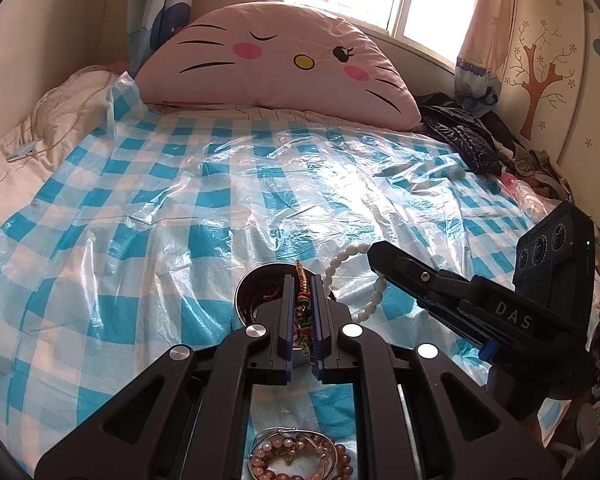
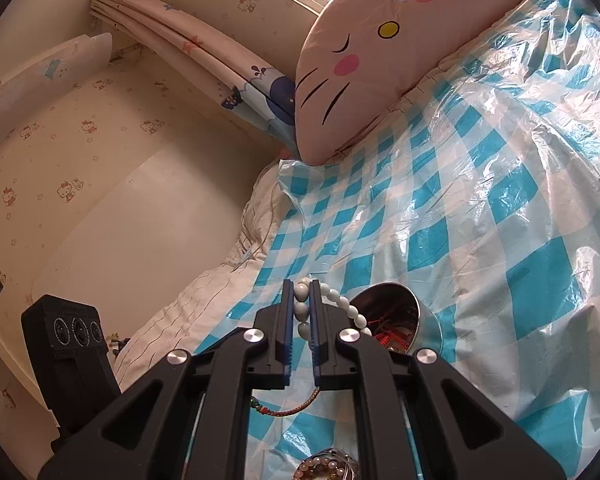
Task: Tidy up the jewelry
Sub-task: 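Carry the white bead bracelet into the tin with the right gripper while the left drops the gold-green bracelet in, then move the left gripper back over the remaining bracelet pile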
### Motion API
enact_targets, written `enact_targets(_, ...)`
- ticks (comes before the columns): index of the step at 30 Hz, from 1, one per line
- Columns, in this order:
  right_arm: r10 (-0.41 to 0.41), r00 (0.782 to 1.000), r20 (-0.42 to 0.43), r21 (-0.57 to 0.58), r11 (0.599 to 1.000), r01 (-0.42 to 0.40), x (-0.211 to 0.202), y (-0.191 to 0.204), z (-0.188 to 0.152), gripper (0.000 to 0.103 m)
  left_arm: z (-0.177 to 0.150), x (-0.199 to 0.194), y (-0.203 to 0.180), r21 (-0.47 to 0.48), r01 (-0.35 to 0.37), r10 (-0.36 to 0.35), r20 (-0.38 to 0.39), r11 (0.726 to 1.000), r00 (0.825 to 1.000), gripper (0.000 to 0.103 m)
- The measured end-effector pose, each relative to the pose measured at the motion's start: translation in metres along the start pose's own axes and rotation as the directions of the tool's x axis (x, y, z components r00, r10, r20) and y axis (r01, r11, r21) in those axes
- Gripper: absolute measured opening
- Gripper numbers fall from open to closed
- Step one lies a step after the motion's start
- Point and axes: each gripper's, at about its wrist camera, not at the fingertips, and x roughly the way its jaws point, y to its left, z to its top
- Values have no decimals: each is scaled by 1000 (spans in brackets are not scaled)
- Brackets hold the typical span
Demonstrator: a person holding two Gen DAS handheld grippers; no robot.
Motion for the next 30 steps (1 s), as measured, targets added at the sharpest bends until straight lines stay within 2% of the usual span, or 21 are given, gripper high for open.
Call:
enact_targets(6,-30,1000,2,-6,1000,30,8,-9,5,9,8,23,6,-37,28,-29,-9,999,1000,8)
enact_targets(9,-53,998,-35,-21,998,52,26,-13,9,10,6,53,11,-55,5,-9,-73,998,997,8)
enact_targets(10,-55,996,-73,-18,998,53,37,-16,9,12,4,60,15,-68,-15,9,-91,998,996,8)
enact_targets(11,-65,993,-95,-12,998,64,45,-20,7,22,1,63,18,-76,-30,22,-102,997,995,8)
enact_targets(12,-77,992,-103,-9,997,76,50,-23,5,26,-2,63,20,-73,-44,37,-99,996,994,8)
enact_targets(14,-82,991,-104,-17,997,81,51,-22,3,26,-5,58,24,-58,-64,59,-87,996,995,8)
enact_targets(17,-106,992,-68,-47,994,103,41,-17,4,28,-8,53,34,-87,-63,55,-89,994,994,8)
enact_targets(22,-165,984,-69,-59,985,161,31,-17,-1,35,-19,36,46,-121,-83,72,-90,989,993,9)
enact_targets(24,-205,976,-69,-102,975,198,31,-12,-3,39,-28,32,51,-141,-106,93,-101,984,991,9)
enact_targets(27,-211,973,-91,-178,965,193,42,4,-8,49,-41,30,62,-192,-144,122,-123,971,985,10)
enact_targets(30,-219,964,-152,-285,944,169,68,24,-21,51,-43,26,71,-227,-183,161,-111,957,981,10)
